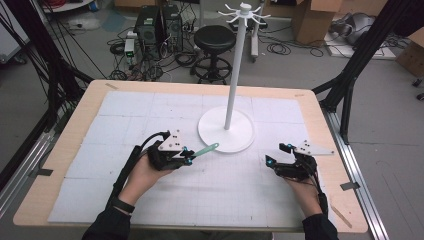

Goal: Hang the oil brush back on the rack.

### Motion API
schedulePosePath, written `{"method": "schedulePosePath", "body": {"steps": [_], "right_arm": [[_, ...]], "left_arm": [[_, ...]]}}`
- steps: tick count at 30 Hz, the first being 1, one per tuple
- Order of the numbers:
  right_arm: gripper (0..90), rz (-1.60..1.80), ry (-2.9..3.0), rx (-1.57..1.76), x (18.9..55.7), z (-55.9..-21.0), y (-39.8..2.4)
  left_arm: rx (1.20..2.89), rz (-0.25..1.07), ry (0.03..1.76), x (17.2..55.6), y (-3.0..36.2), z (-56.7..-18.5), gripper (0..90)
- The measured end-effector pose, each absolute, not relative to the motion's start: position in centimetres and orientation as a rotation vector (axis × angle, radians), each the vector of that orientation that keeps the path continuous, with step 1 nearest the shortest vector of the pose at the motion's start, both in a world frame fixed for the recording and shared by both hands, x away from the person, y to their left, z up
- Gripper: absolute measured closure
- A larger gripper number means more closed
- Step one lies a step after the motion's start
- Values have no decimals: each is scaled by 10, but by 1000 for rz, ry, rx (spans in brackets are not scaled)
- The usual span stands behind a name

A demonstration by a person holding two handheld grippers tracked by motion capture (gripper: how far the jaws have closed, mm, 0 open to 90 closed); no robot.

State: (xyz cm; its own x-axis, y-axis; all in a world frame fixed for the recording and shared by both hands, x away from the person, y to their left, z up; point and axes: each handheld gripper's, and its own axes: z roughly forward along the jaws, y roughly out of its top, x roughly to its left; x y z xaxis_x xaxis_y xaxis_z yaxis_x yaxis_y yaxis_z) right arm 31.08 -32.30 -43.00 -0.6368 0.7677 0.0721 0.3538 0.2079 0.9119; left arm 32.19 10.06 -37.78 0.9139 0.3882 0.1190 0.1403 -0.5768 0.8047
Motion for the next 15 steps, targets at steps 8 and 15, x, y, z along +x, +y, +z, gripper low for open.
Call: {"method": "schedulePosePath", "body": {"steps": [8,15], "right_arm": [[222,1413,2089,1042,312,-430,-323],[222,1417,2088,1046,311,-430,-323]], "left_arm": [[2035,420,422,323,109,-358,802],[1933,480,441,327,112,-327,802]]}}
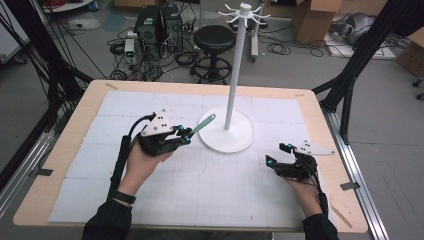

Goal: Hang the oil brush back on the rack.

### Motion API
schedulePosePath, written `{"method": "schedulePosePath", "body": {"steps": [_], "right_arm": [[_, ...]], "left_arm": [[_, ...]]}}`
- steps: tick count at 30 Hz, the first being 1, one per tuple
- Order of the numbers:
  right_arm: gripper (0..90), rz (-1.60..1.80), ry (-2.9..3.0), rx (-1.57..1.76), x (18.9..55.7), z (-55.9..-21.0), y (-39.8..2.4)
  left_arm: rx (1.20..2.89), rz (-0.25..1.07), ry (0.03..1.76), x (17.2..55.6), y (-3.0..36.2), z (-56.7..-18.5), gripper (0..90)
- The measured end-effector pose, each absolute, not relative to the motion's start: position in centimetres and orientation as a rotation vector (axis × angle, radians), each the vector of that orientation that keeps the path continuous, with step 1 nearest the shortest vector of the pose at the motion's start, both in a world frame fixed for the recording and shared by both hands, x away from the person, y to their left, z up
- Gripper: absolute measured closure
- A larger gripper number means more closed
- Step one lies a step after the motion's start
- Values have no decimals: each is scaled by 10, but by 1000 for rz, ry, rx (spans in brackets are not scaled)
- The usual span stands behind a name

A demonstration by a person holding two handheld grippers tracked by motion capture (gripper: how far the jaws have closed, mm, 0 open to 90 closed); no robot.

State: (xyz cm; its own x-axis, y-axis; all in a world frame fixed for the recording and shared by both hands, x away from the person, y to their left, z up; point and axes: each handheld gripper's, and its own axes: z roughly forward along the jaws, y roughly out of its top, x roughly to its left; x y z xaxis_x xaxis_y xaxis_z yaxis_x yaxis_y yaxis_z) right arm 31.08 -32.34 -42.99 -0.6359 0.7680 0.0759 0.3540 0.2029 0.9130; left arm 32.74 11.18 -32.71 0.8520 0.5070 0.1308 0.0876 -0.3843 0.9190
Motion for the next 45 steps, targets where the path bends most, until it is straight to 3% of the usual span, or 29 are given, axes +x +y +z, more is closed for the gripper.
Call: {"method": "schedulePosePath", "body": {"steps": [22,45], "right_arm": [[222,1424,2094,1040,310,-429,-322],[222,1436,2090,1037,309,-429,-323]], "left_arm": [[1708,598,450,348,104,-240,803],[1589,657,443,366,87,-196,803]]}}
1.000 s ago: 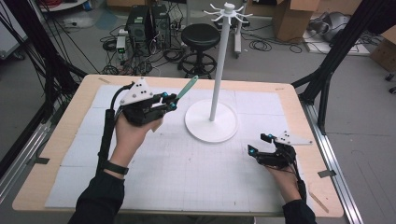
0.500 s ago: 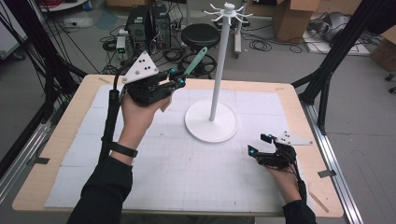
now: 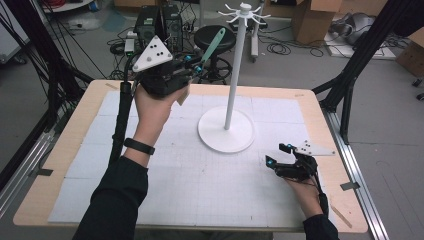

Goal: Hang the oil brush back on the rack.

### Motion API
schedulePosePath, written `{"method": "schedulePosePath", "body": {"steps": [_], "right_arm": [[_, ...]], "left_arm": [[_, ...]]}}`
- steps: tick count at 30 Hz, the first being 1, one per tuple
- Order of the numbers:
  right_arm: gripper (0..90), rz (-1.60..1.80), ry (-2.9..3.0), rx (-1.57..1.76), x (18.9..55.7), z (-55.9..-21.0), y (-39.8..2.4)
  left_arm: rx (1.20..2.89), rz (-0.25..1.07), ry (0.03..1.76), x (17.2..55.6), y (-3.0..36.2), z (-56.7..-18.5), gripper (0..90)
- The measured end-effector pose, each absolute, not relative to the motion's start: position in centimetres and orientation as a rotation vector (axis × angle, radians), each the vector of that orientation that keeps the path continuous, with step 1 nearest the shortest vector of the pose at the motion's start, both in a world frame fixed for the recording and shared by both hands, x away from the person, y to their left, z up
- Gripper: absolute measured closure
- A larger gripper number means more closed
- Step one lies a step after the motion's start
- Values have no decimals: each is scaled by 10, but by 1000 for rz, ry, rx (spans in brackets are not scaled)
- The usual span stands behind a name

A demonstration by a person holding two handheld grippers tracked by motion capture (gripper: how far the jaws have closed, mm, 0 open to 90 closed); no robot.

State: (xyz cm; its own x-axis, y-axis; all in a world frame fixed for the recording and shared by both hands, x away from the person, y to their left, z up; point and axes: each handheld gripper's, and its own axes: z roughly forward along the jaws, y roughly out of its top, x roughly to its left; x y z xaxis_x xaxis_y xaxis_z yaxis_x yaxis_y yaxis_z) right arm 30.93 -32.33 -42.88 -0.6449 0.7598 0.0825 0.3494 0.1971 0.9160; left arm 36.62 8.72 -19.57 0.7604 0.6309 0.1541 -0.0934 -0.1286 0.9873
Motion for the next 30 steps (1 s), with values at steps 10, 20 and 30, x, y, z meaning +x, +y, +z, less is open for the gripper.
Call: {"method": "schedulePosePath", "body": {"steps": [10,20,30], "right_arm": [[222,1437,2094,1039,309,-429,-323],[222,1438,2095,1041,308,-428,-324],[222,1435,2098,1038,308,-429,-324]], "left_arm": [[1573,685,451,373,81,-187,803],[1577,705,471,379,77,-189,803],[1582,724,474,383,70,-187,803]]}}
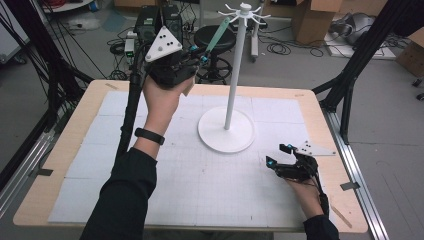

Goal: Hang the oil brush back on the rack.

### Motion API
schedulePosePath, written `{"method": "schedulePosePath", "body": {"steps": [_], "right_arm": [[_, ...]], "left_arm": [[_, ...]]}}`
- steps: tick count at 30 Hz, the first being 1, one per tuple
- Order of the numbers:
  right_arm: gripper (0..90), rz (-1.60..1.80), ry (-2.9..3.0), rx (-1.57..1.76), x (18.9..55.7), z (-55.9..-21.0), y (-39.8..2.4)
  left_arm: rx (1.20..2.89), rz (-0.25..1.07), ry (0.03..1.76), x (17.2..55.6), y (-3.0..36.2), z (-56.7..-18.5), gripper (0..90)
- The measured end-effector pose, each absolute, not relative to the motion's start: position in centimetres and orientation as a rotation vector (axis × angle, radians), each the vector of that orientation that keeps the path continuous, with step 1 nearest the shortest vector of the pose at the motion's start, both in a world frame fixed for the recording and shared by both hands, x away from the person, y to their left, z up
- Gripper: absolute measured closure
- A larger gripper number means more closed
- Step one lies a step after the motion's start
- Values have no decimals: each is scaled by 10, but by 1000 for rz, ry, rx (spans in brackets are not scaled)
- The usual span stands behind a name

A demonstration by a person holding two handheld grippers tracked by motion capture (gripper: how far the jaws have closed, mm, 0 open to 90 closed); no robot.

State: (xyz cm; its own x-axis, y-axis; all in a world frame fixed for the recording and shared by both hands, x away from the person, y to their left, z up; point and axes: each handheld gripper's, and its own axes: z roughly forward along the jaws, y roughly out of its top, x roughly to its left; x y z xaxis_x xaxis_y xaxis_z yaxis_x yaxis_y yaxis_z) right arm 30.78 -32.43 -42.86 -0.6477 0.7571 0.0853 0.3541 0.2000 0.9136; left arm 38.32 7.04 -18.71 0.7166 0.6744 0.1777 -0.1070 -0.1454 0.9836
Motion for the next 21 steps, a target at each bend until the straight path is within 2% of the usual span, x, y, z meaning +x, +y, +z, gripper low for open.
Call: {"method": "schedulePosePath", "body": {"steps": [21], "right_arm": [[222,1439,2091,1036,307,-428,-326]], "left_arm": [[1606,752,499,395,59,-188,802]]}}
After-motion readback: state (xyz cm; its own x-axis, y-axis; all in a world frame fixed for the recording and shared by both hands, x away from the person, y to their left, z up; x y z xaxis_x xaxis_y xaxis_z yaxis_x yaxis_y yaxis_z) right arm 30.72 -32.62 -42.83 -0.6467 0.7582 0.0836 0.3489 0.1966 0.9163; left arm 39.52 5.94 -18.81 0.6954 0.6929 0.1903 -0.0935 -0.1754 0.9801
